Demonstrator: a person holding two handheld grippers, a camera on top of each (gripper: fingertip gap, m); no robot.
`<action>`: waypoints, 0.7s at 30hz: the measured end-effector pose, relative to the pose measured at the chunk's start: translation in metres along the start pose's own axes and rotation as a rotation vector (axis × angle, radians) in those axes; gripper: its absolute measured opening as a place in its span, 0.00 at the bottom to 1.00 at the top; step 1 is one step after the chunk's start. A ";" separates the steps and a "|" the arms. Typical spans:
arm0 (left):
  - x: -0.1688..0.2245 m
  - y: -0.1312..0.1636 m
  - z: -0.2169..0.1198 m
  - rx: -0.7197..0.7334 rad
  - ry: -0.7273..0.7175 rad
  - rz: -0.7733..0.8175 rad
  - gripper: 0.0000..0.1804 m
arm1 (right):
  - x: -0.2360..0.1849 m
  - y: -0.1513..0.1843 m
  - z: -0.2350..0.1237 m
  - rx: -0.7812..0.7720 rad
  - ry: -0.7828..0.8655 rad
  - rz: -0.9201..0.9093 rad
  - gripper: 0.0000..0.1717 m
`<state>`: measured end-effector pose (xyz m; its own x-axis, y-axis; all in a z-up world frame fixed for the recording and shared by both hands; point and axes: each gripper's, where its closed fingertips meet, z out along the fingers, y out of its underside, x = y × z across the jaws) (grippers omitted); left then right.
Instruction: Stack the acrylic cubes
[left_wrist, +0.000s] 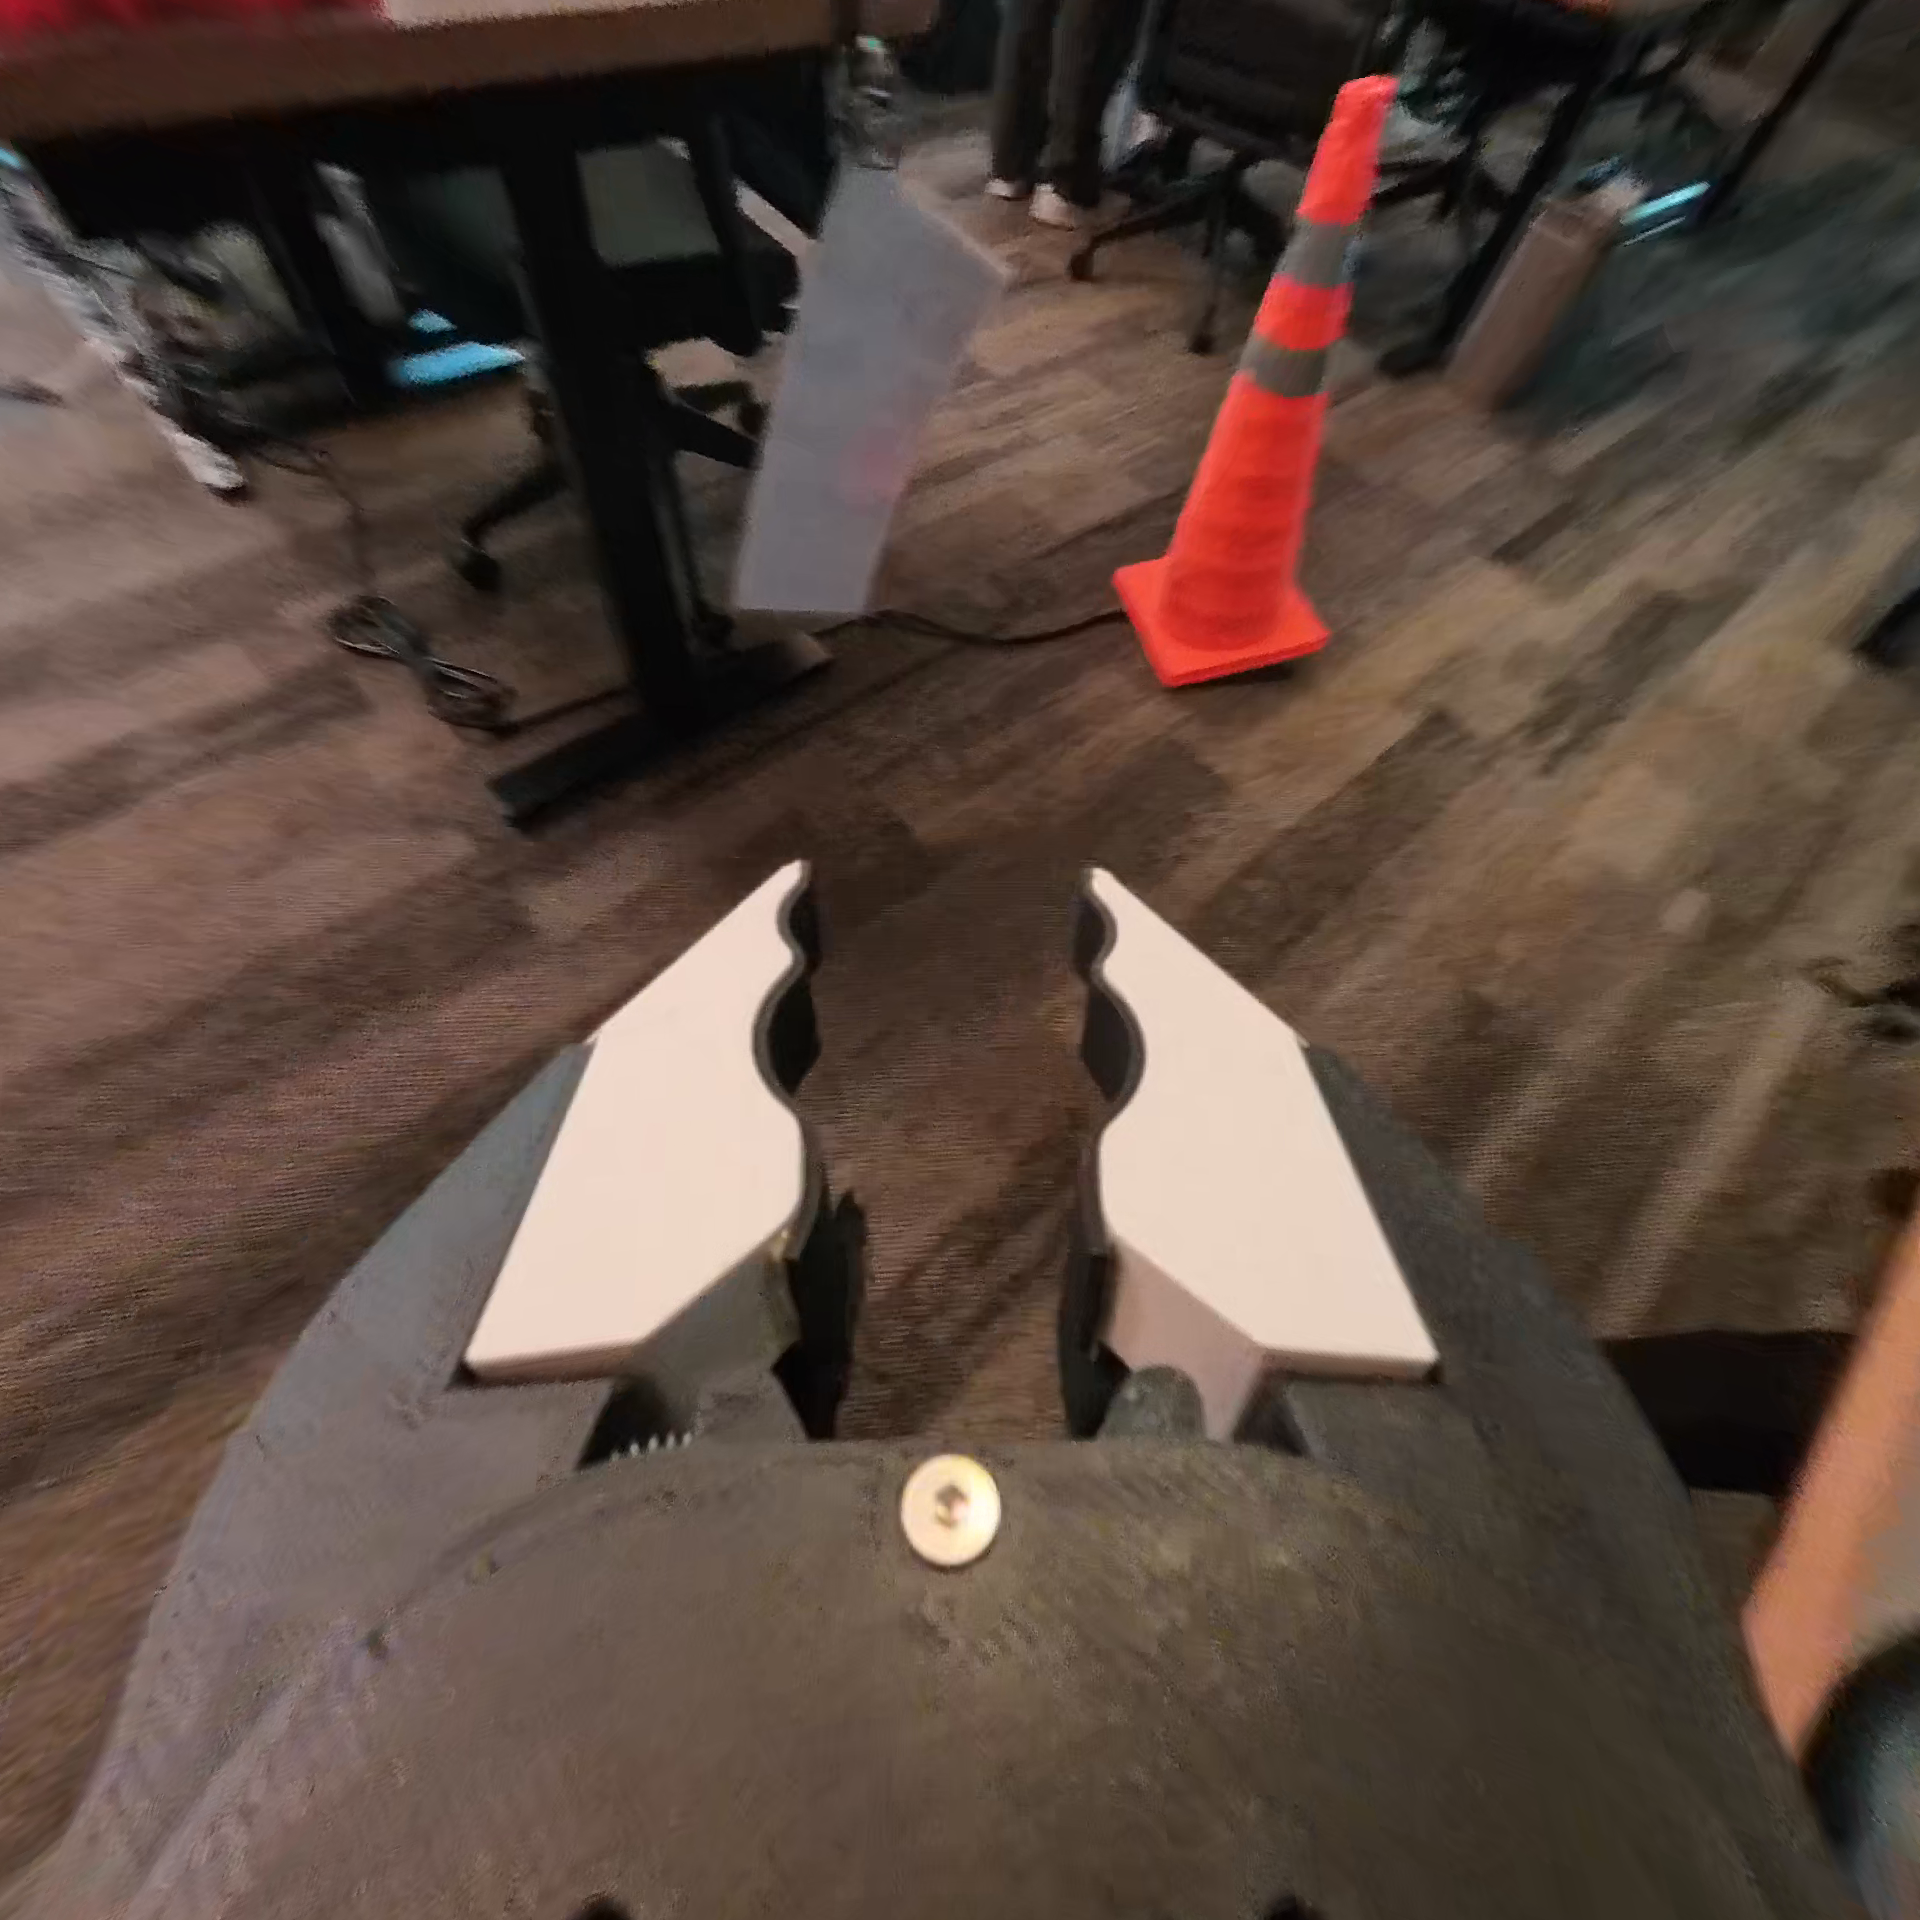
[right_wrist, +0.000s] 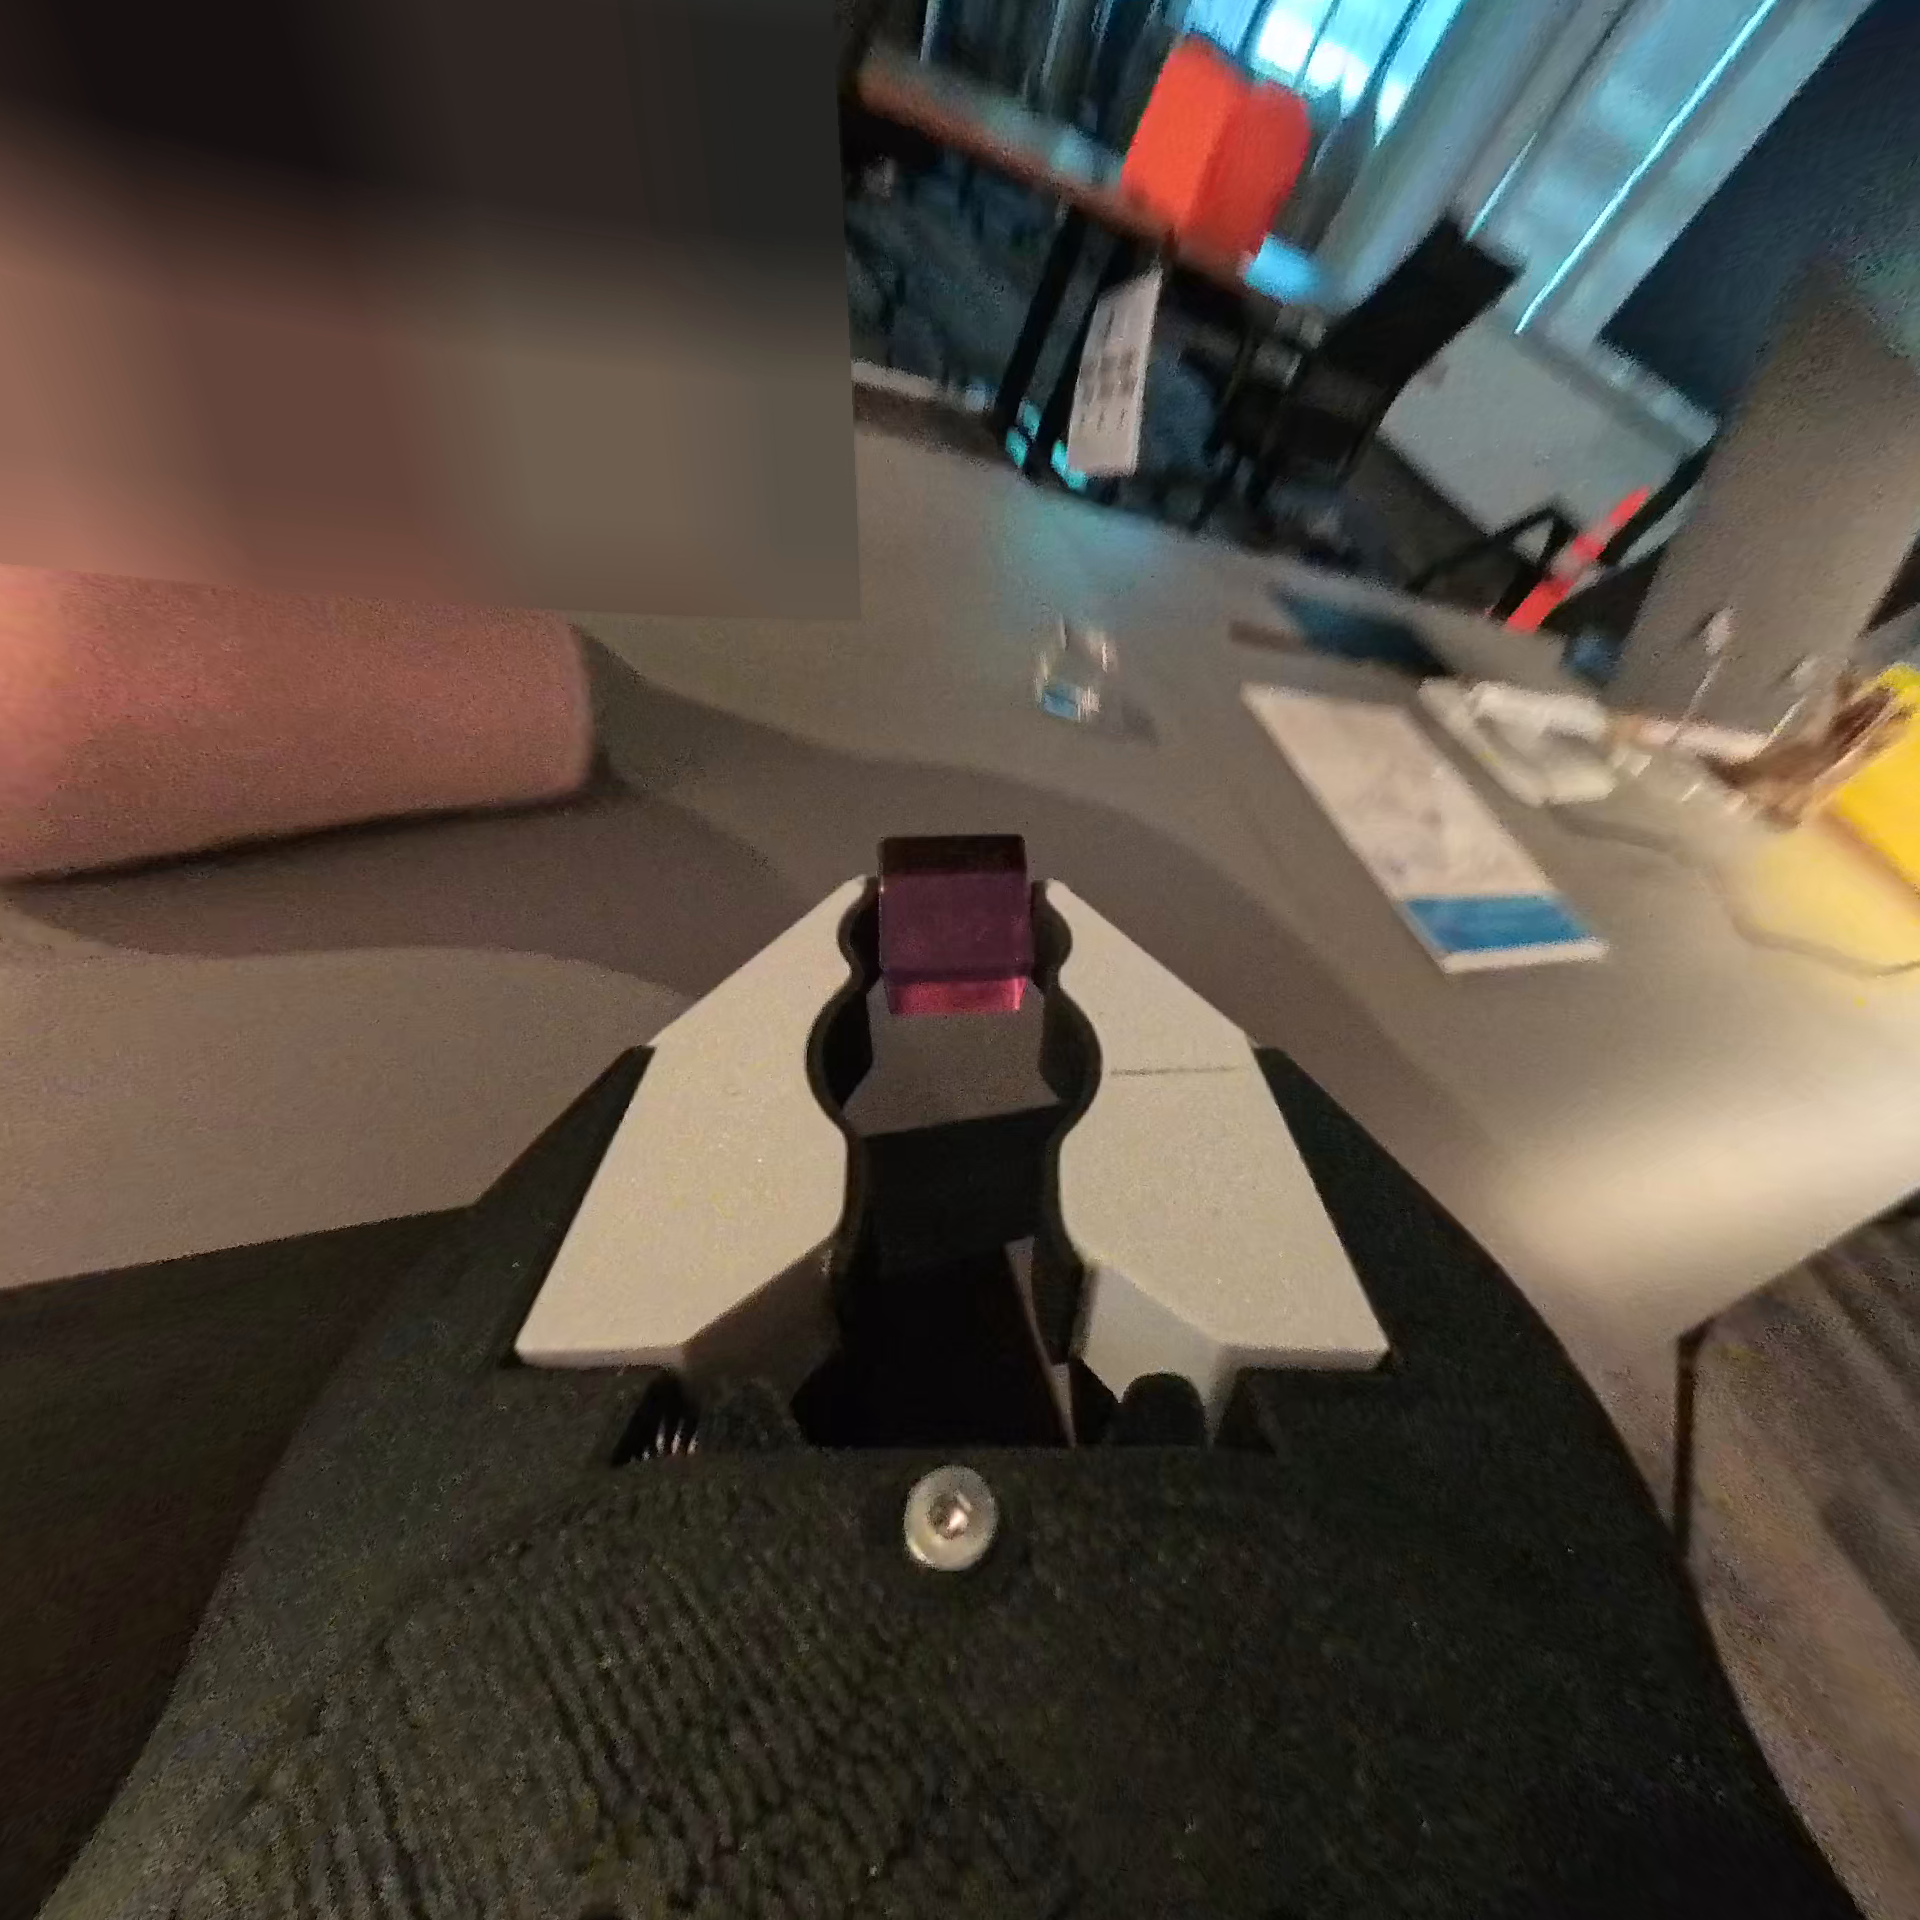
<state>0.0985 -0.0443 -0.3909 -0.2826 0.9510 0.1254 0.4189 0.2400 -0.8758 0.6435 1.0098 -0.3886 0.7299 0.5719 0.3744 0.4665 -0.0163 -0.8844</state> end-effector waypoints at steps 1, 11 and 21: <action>0.008 0.003 0.002 -0.005 0.066 -0.018 0.27 | -0.017 -0.022 -0.026 0.052 -0.006 0.001 0.15; 0.073 0.000 -0.019 -0.237 0.773 0.033 0.25 | -0.281 -0.173 -0.258 0.231 -0.397 0.340 0.15; 0.050 -0.007 -0.105 -0.072 1.016 0.385 0.04 | -0.537 -0.226 -0.394 0.179 -0.992 0.137 0.15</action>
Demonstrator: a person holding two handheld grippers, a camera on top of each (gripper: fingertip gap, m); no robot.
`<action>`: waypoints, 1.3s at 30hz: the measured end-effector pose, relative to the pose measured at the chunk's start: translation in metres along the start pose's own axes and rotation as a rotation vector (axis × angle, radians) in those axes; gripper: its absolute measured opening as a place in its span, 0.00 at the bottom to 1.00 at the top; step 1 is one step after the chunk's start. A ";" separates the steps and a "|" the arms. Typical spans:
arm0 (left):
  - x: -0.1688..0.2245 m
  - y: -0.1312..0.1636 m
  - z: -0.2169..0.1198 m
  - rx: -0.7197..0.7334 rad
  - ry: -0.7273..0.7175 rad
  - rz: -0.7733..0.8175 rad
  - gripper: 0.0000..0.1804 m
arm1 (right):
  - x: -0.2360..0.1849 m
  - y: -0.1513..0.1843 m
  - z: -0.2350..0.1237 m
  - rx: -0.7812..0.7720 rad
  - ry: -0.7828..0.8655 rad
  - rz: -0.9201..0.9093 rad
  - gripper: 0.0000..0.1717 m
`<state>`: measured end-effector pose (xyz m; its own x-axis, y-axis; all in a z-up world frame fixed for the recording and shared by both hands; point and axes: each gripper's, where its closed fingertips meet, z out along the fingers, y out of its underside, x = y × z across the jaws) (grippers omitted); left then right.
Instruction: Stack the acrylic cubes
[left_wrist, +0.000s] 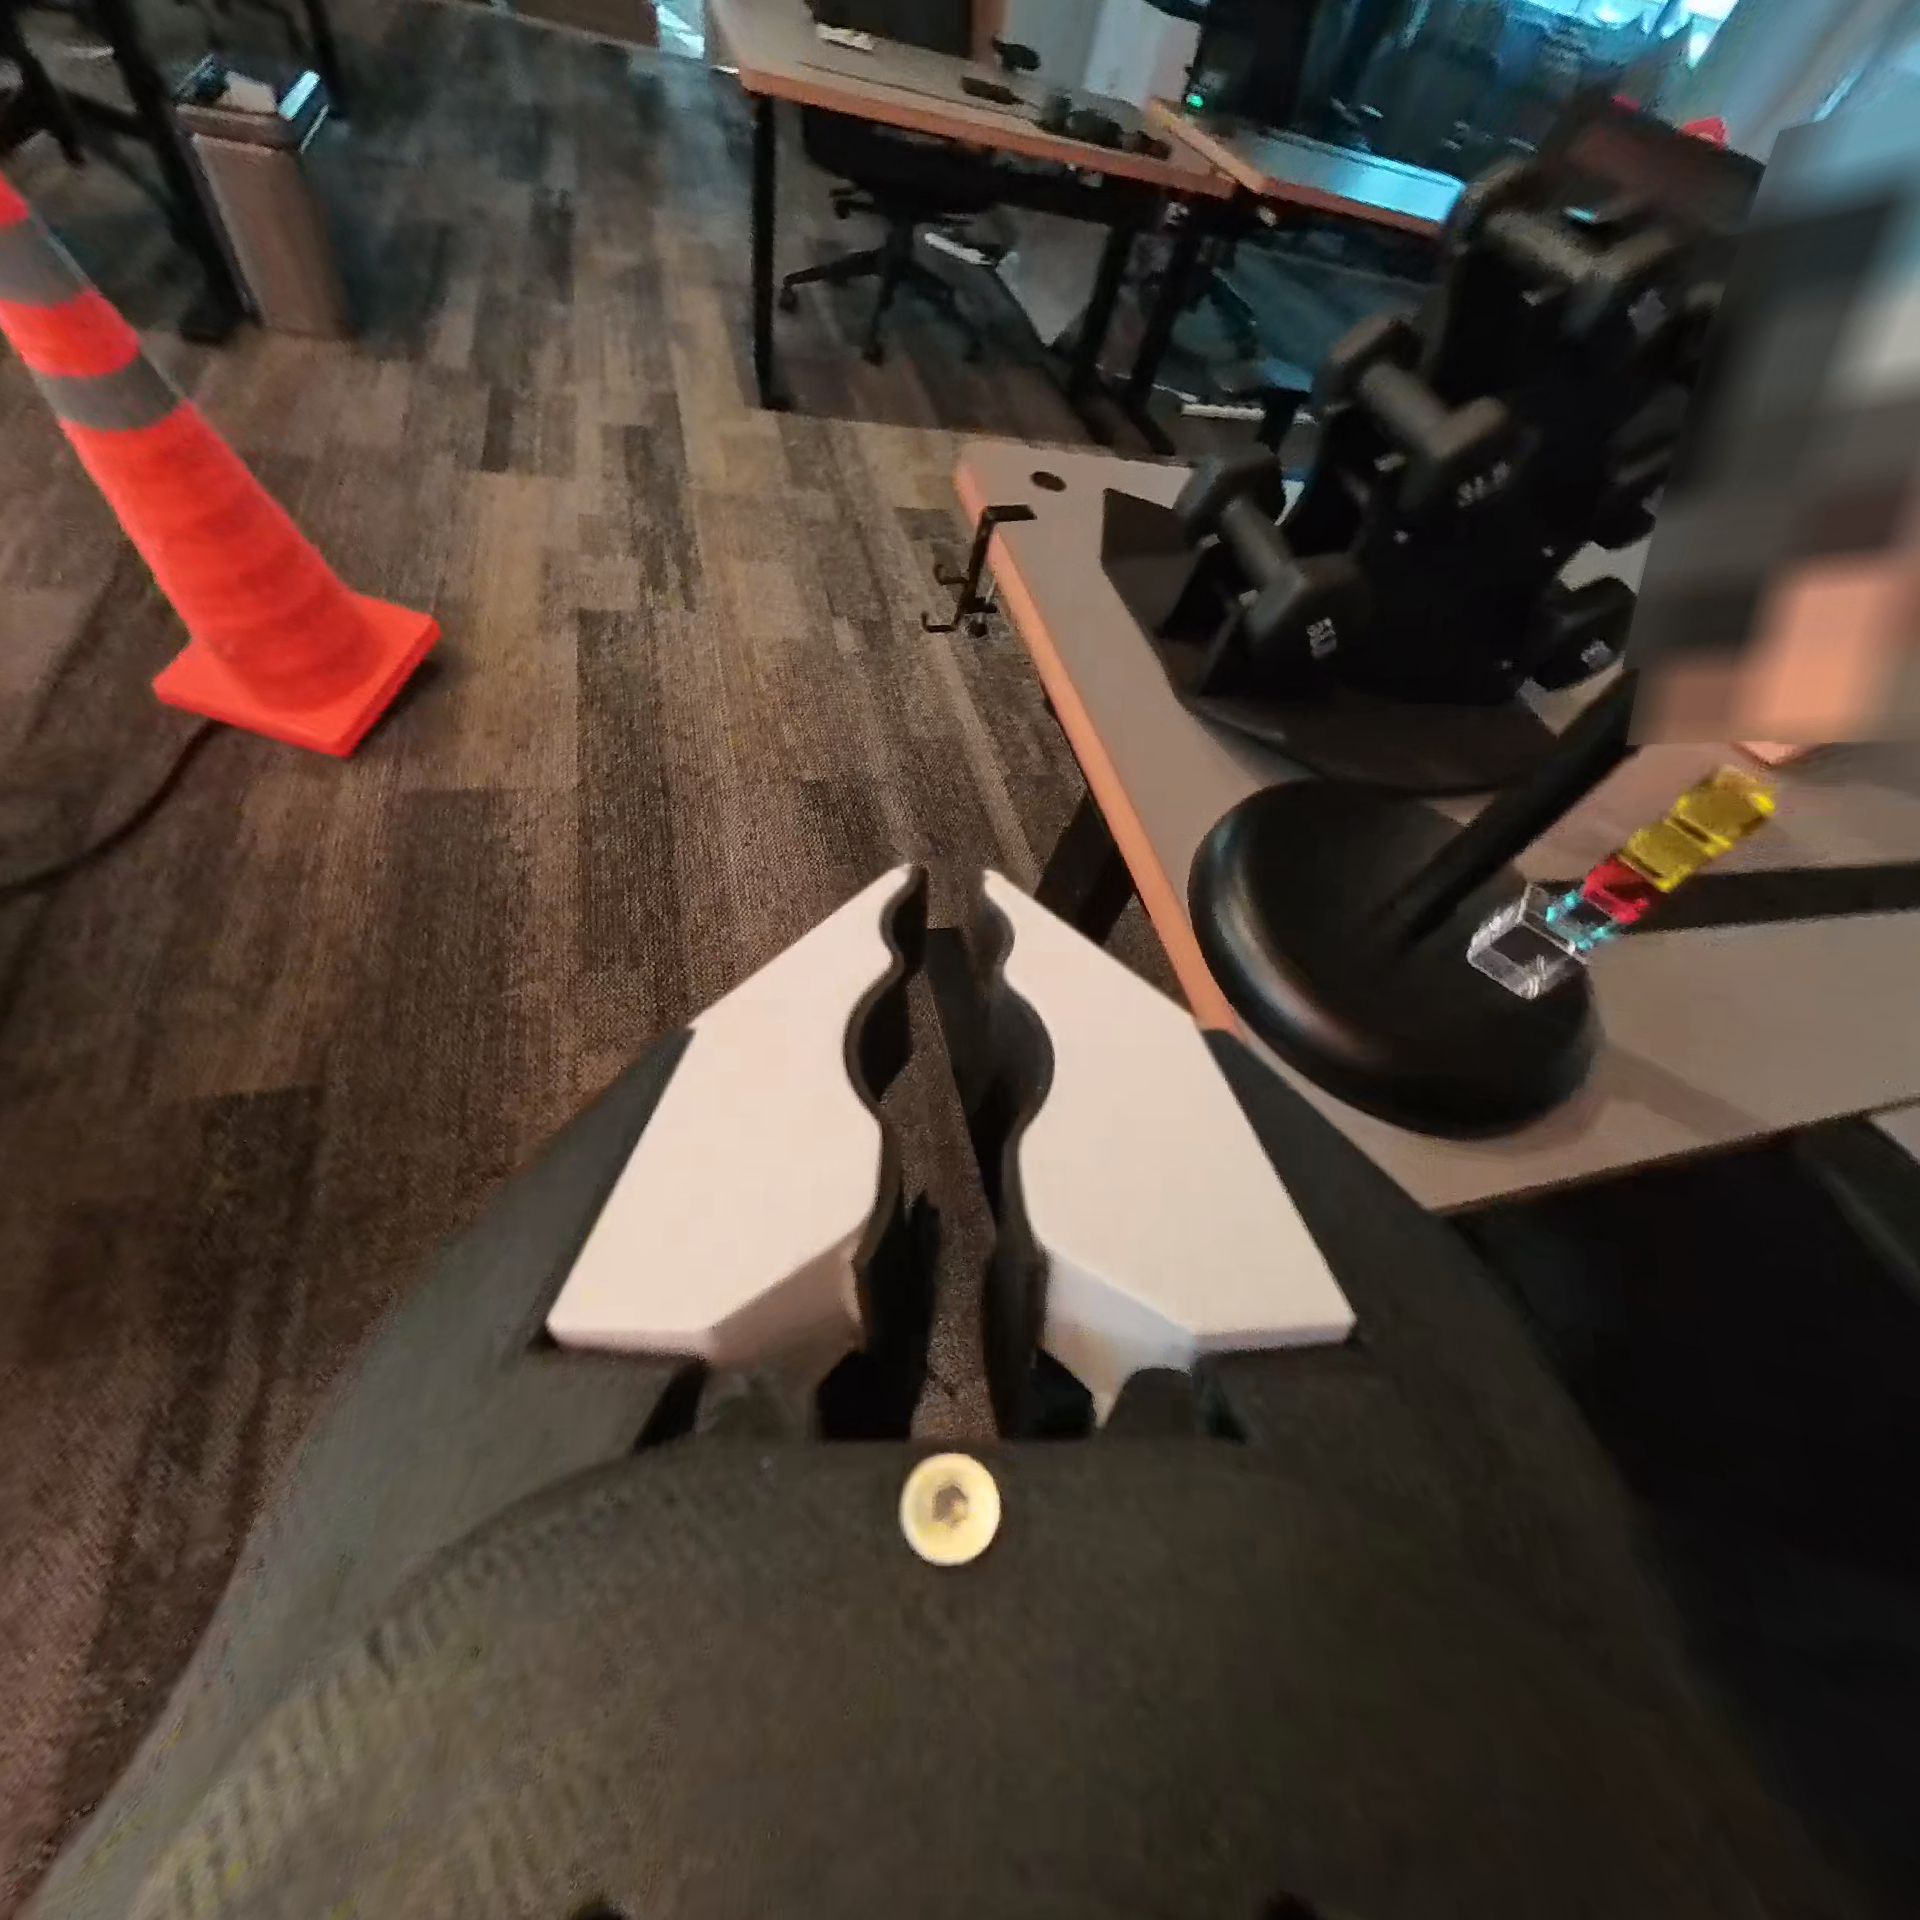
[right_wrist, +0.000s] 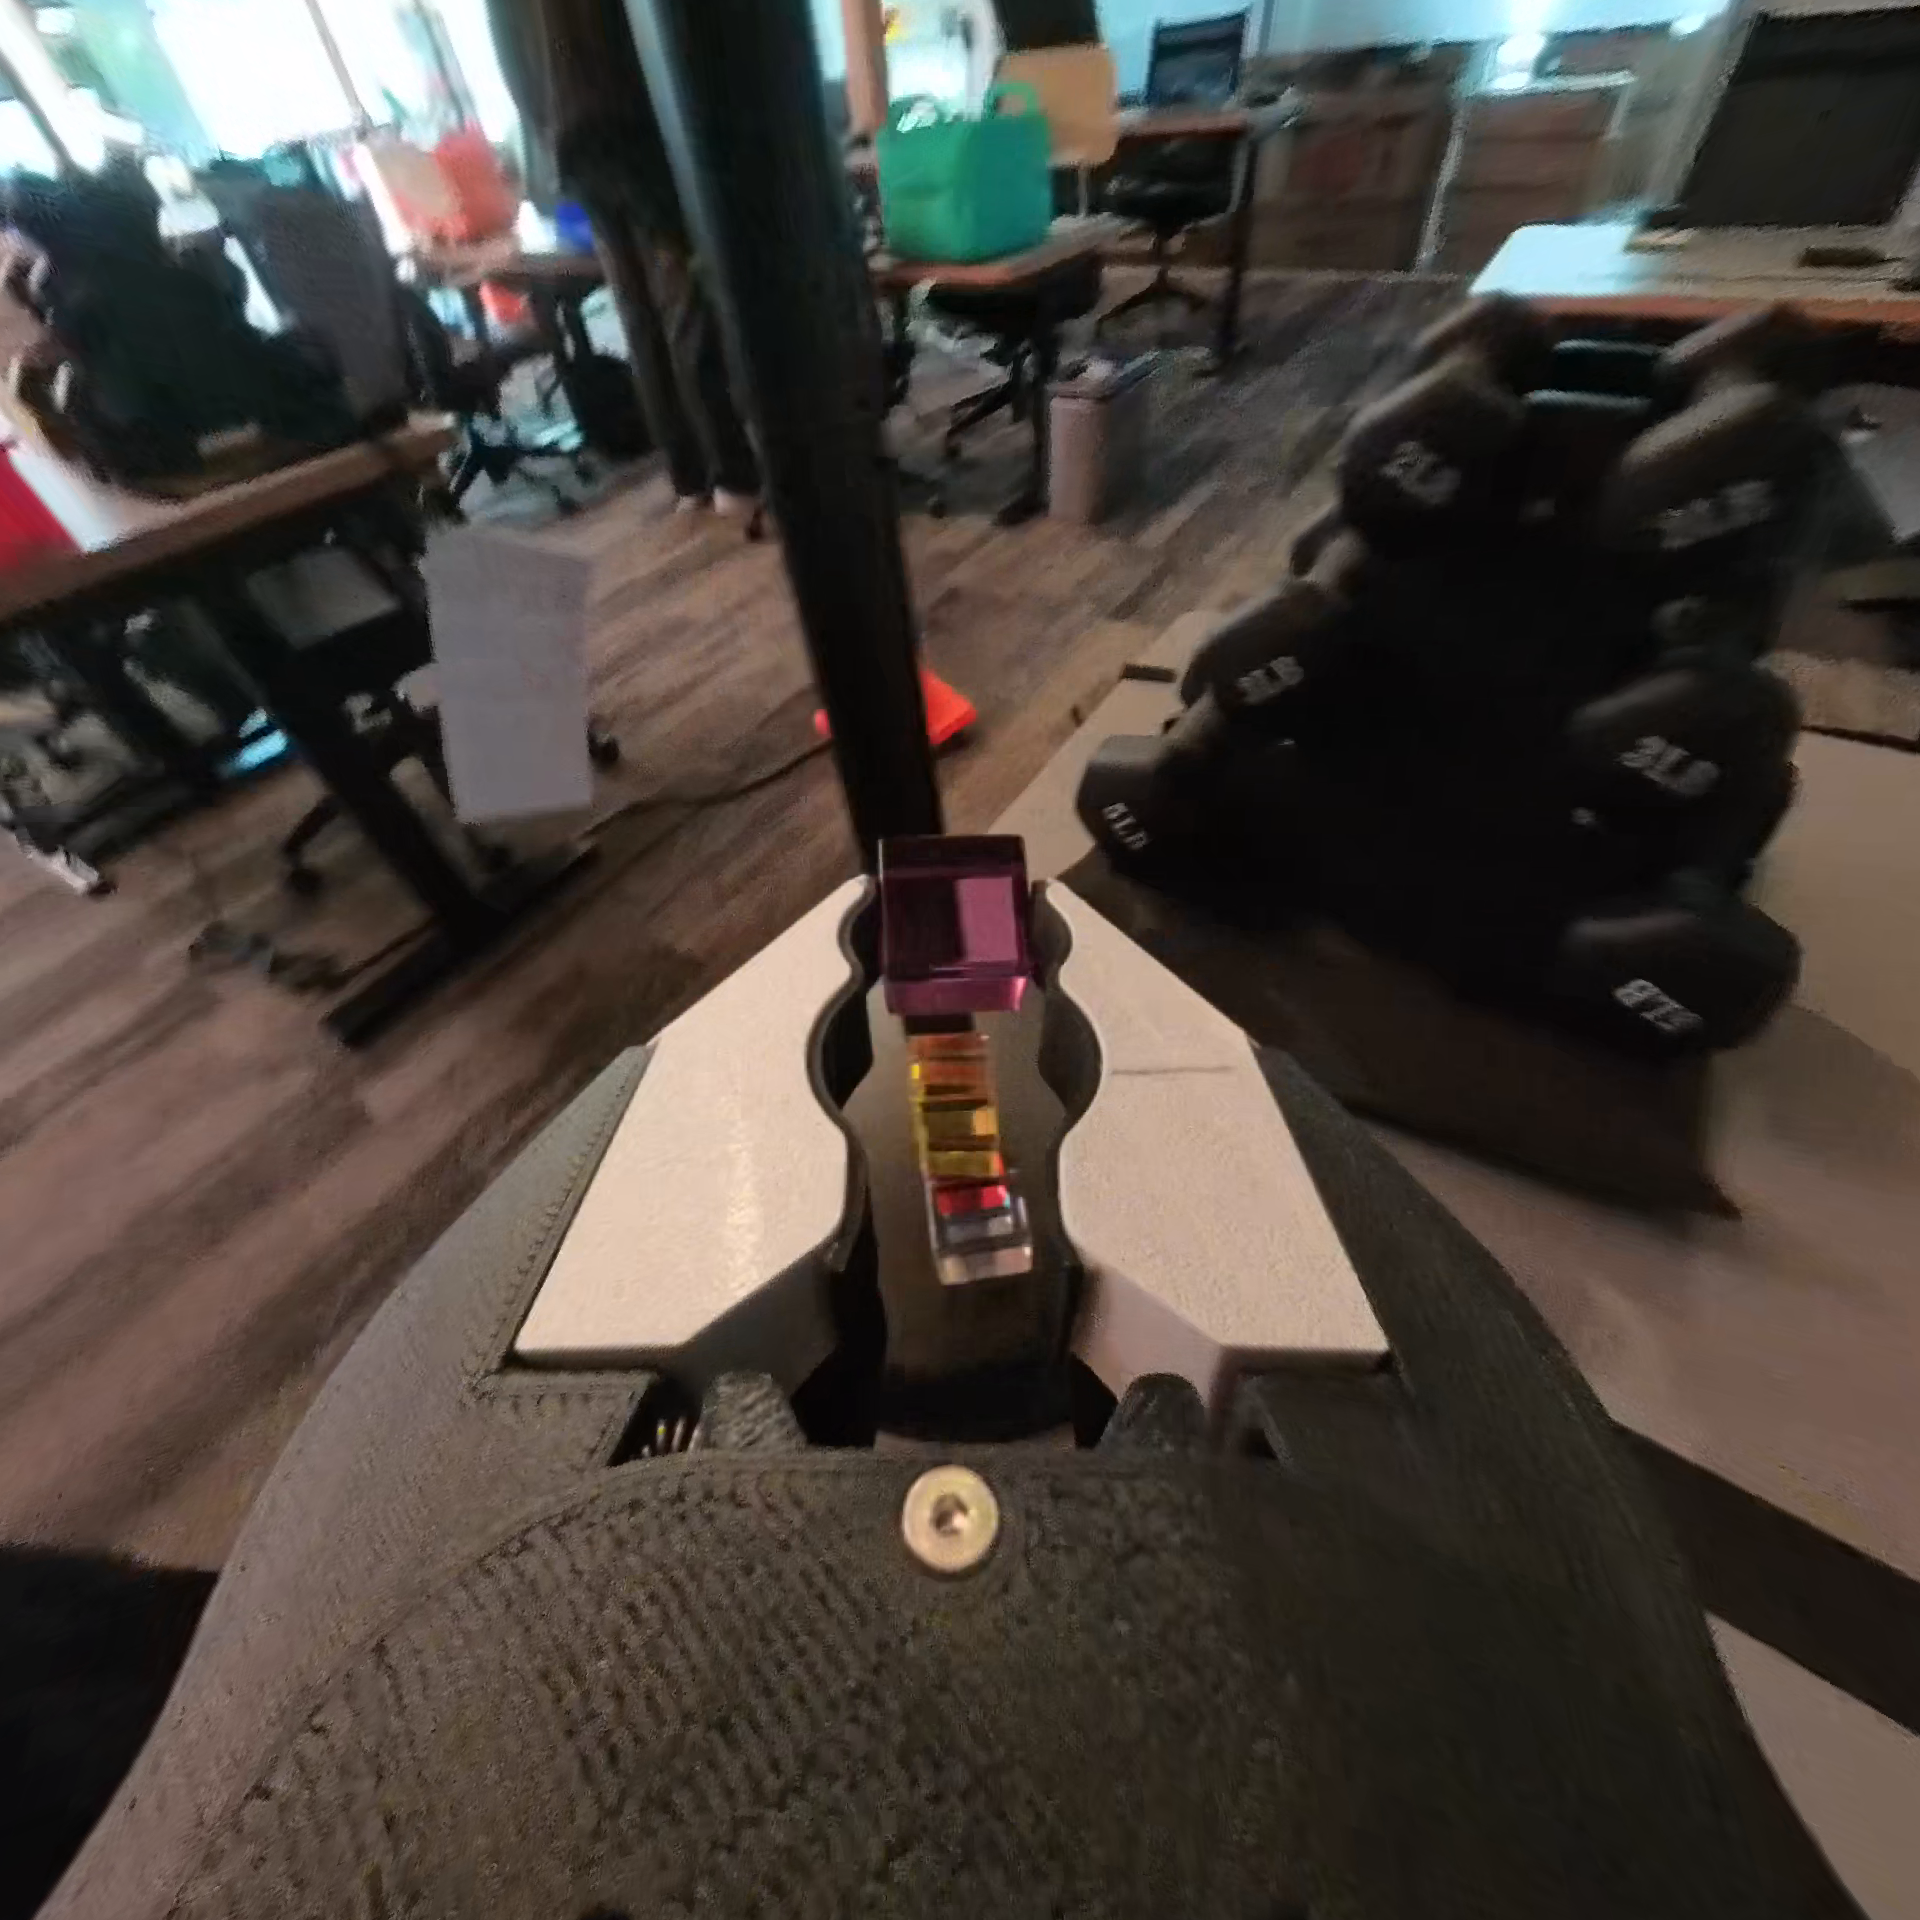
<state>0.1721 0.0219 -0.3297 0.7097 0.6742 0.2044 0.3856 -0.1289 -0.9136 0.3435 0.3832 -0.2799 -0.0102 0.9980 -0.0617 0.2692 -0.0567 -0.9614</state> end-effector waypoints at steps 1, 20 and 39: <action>0.005 -0.002 -0.004 0.007 0.012 0.030 0.03 | -0.008 0.002 0.004 -0.020 -0.015 -0.017 0.15; 0.045 -0.011 -0.036 0.028 0.132 0.149 0.03 | 0.002 0.071 0.056 -0.417 -0.072 0.176 0.16; 0.044 -0.007 -0.023 0.014 0.165 0.062 0.03 | 0.000 0.085 0.062 -0.475 -0.058 -0.026 0.16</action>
<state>0.2143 0.0355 -0.3061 0.8195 0.5363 0.2019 0.3311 -0.1554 -0.9307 0.3064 0.3767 -0.3782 -0.0724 0.9951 -0.0673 0.6781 -0.0004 -0.7350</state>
